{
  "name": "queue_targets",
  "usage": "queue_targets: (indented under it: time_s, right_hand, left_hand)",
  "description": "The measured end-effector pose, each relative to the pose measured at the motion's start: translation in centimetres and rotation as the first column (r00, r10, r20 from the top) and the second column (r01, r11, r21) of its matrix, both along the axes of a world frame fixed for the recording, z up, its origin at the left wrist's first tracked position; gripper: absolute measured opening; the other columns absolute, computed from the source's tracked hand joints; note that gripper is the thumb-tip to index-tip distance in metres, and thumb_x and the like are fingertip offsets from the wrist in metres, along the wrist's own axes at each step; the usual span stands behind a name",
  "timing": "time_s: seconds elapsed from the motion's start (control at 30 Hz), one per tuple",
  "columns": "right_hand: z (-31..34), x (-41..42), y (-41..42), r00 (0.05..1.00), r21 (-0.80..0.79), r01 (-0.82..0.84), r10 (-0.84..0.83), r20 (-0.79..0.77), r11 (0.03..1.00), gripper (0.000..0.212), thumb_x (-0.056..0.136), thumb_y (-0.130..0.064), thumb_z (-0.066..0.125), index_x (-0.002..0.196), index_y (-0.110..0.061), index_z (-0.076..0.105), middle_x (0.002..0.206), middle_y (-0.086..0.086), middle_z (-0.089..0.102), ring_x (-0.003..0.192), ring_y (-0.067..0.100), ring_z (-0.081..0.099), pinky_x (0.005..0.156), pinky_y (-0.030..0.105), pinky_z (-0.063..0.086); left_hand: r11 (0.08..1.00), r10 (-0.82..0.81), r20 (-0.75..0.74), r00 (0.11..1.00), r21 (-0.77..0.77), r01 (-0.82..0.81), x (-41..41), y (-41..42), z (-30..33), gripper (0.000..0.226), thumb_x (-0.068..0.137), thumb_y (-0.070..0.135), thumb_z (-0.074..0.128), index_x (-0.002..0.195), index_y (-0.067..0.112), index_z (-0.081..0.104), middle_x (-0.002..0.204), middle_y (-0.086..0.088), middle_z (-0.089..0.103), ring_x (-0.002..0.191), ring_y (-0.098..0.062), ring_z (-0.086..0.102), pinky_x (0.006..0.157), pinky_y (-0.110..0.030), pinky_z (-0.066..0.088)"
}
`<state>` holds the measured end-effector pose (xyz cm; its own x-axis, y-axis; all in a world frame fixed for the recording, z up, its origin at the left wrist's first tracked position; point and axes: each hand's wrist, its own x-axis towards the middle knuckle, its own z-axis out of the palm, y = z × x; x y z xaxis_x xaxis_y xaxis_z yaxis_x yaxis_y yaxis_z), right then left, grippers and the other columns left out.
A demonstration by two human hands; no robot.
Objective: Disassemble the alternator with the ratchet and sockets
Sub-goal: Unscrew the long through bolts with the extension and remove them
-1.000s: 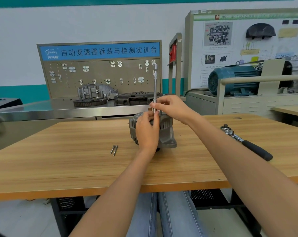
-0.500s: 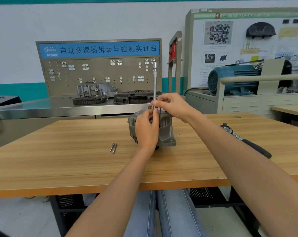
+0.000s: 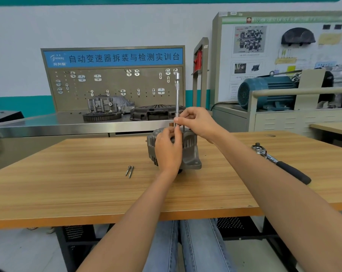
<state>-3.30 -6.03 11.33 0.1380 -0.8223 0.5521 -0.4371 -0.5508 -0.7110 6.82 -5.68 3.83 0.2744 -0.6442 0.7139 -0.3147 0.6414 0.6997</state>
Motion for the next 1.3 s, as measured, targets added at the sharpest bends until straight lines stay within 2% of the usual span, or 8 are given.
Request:
queue_targets:
  time_s: [0.23,0.47,0.57,0.7,0.83,1.03,1.2,1.3]
  right_hand:
    - [0.0,0.05,-0.23,0.996,-0.03,-0.027,0.025,-0.082,0.999,0.028,0.092,-0.02,0.058,0.117,-0.006,0.061,0.099,-0.006,0.06,0.088,-0.002,0.054,0.068,0.005,0.045]
    - [-0.33,0.48,-0.28,1.0,-0.015,-0.001,0.0,-0.028,1.0,0.014,0.082,-0.026,0.071,0.085,-0.016,0.061,0.076,-0.008,0.063,0.071,0.001,0.059,0.065,0.015,0.049]
    - [-0.35,0.45,-0.22,0.999,-0.051,0.006,-0.009,-0.043,0.999,0.011,0.084,-0.024,0.069,0.078,-0.017,0.063,0.073,-0.009,0.063,0.068,-0.002,0.059,0.062,0.01,0.046]
    - [-0.37,0.12,-0.22,0.998,-0.052,-0.017,0.013,-0.064,0.999,0.005,0.088,-0.021,0.064,0.085,-0.017,0.065,0.077,-0.01,0.062,0.072,-0.002,0.057,0.059,0.003,0.042]
    - [-0.33,0.08,-0.33,0.991,-0.055,-0.013,0.006,-0.131,0.998,0.016,0.092,-0.022,0.058,0.102,-0.013,0.067,0.083,-0.013,0.06,0.078,-0.003,0.056,0.06,0.003,0.041]
    - [-0.39,0.42,-0.53,0.996,-0.024,0.007,-0.009,-0.093,1.0,0.014,0.088,-0.034,0.063,0.093,-0.021,0.066,0.079,-0.015,0.063,0.073,-0.005,0.059,0.061,0.008,0.041]
    - [-0.76,0.63,-0.84,0.998,-0.035,0.052,-0.053,-0.032,0.998,0.017,0.082,-0.031,0.071,0.09,-0.018,0.063,0.08,-0.005,0.066,0.078,0.008,0.064,0.073,0.023,0.053]
    - [-0.68,0.42,-0.51,0.999,-0.058,0.01,-0.013,-0.037,0.998,0.006,0.087,-0.025,0.066,0.083,-0.022,0.064,0.075,-0.006,0.065,0.072,0.002,0.062,0.068,0.017,0.051]
  left_hand:
    - [1.0,-0.002,0.01,1.0,0.0,0.002,0.01,0.04,0.11,0.021,0.099,0.027,0.05,0.098,0.012,0.065,0.094,0.002,0.066,0.097,-0.018,0.061,0.086,-0.04,0.051]
    - [0.999,0.025,0.007,1.0,0.026,-0.025,-0.13,0.02,0.22,0.014,0.098,0.028,0.051,0.087,0.021,0.057,0.089,0.002,0.065,0.092,-0.017,0.061,0.082,-0.038,0.051]
    - [1.0,0.021,0.013,1.0,0.02,-0.022,-0.02,0.01,0.2,0.012,0.097,0.028,0.053,0.09,0.02,0.058,0.091,0.003,0.064,0.094,-0.017,0.061,0.083,-0.039,0.052]
    - [1.0,0.004,0.021,1.0,0.002,-0.004,0.05,-0.02,-0.05,0.018,0.098,0.028,0.051,0.096,0.015,0.063,0.094,0.001,0.066,0.095,-0.017,0.061,0.085,-0.041,0.052]
    - [1.0,-0.008,0.007,1.0,-0.01,0.008,0.1,0.16,0.0,0.023,0.099,0.026,0.05,0.101,0.011,0.067,0.096,-0.002,0.069,0.098,-0.018,0.062,0.086,-0.043,0.052]
    - [1.0,0.013,0.021,1.0,0.004,-0.013,0.03,0.25,0.15,0.021,0.097,0.026,0.053,0.098,0.009,0.065,0.095,-0.004,0.068,0.096,-0.02,0.062,0.085,-0.044,0.051]
    - [1.0,0.011,0.023,1.0,0.023,-0.011,-0.05,0.24,0.21,0.018,0.097,0.026,0.054,0.097,0.011,0.063,0.095,-0.003,0.067,0.096,-0.02,0.061,0.086,-0.044,0.051]
    - [1.0,0.009,0.029,1.0,0.011,-0.009,-0.06,0.31,0.15,0.014,0.097,0.029,0.053,0.094,0.017,0.06,0.093,0.002,0.064,0.095,-0.019,0.06,0.085,-0.043,0.051]
